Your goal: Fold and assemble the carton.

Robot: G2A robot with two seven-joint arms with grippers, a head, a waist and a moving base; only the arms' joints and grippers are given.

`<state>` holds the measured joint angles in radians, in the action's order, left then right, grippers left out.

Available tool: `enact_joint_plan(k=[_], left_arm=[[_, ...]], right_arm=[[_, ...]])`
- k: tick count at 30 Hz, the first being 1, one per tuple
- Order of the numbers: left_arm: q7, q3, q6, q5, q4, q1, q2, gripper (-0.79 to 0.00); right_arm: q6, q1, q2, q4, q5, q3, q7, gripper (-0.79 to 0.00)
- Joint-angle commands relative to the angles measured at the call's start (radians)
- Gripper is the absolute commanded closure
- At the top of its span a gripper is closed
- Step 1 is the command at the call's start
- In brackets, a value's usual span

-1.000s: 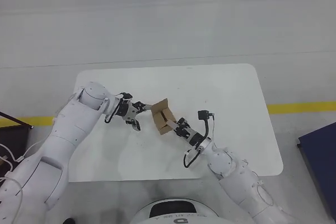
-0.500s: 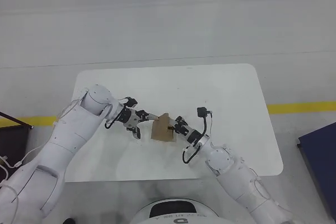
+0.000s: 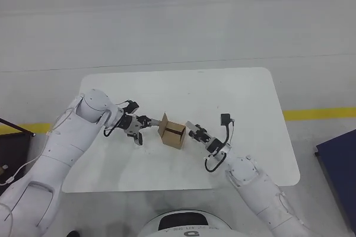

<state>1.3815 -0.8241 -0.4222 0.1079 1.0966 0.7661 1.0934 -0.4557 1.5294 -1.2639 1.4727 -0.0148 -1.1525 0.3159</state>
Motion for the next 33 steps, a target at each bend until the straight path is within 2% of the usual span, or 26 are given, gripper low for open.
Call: enact_joint_plan(k=[1,6,16,26,33], left_arm=[[-0.006,0.001,-0.007,-0.001,0.017,0.006,-0.001,-0.785],[-0.016,0.019,-0.016,-0.007,0.044,0.017,0.001,-0.785],[-0.032,0.091,-0.039,-0.040,0.033,-0.005,0.022,-0.785],[-0.034,0.150,-0.040,-0.065,-0.023,-0.028,0.044,-0.785],[-0.043,0.171,-0.037,-0.060,-0.046,-0.041,0.058,-0.785]], right_arm=[[-0.009,0.001,0.001,-0.006,0.050,0.004,0.047,-0.727],[-0.016,-0.004,0.001,-0.012,0.093,0.015,0.100,-0.702],[-0.023,-0.012,-0.001,-0.018,0.088,0.036,0.102,-0.705],[-0.039,0.025,0.014,-0.003,0.074,-0.042,0.059,-0.702],[-0.067,0.086,0.027,0.104,0.083,-0.088,0.076,-0.711]])
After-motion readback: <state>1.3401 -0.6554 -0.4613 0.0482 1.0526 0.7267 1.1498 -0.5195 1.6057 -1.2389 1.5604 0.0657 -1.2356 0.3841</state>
